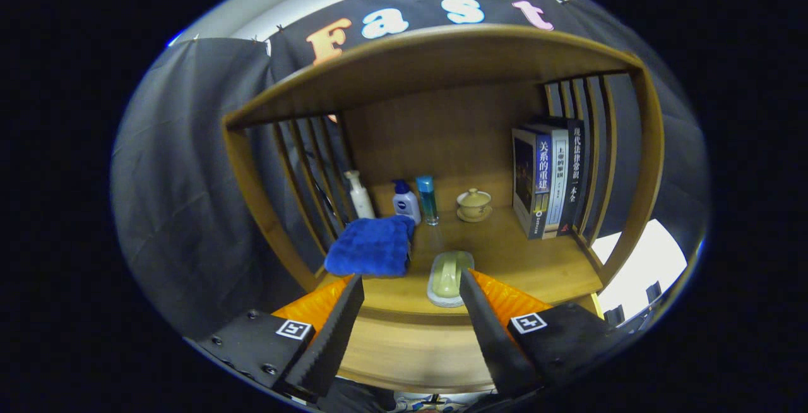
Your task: Pull open the drawer, take out the items inside it, and place them on the countertop above the cabinet.
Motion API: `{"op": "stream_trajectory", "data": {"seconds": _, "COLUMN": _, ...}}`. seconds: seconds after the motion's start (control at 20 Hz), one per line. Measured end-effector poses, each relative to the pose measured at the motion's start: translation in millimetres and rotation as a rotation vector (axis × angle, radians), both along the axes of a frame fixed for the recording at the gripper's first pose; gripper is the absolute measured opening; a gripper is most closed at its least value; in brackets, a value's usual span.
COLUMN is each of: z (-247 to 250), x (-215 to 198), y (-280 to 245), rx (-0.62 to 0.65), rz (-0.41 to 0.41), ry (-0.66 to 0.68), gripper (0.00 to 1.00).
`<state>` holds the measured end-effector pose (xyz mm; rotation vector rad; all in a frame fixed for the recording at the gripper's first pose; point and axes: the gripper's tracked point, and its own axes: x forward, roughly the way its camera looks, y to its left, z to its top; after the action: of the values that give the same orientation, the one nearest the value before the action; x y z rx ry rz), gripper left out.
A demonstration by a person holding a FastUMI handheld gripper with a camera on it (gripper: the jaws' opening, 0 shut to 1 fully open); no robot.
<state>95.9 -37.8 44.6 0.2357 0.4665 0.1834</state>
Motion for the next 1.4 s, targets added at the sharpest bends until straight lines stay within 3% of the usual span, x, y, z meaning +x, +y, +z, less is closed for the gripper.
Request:
{"op": "stream_trajectory", "data": {"seconds": 0.25, "z": 9, "x": -47, "y": 12, "rx": -0.028, "rz": 0.007, "ry": -0.116, "gripper": 0.99}}
{"op": "stream_trajectory", "data": {"seconds": 0.45, "z": -15, "x": -82, "y": 25, "rx": -0.025, "rz": -0.008, "ry": -0.159, "gripper": 0.98}}
{"op": "stream_trajectory", "data": {"seconds": 0.65, "z": -42, "x": -111, "y": 25, "rx": -0.051, "rz": -0.075, "ry": -0.205, "gripper": 0.98}}
{"op": "stream_trajectory", "data": {"seconds": 1.4, "z": -148, "x": -147, "y": 17, "rx": -0.124, "rz": -0.222, "ry": -0.196, "gripper": 0.98}}
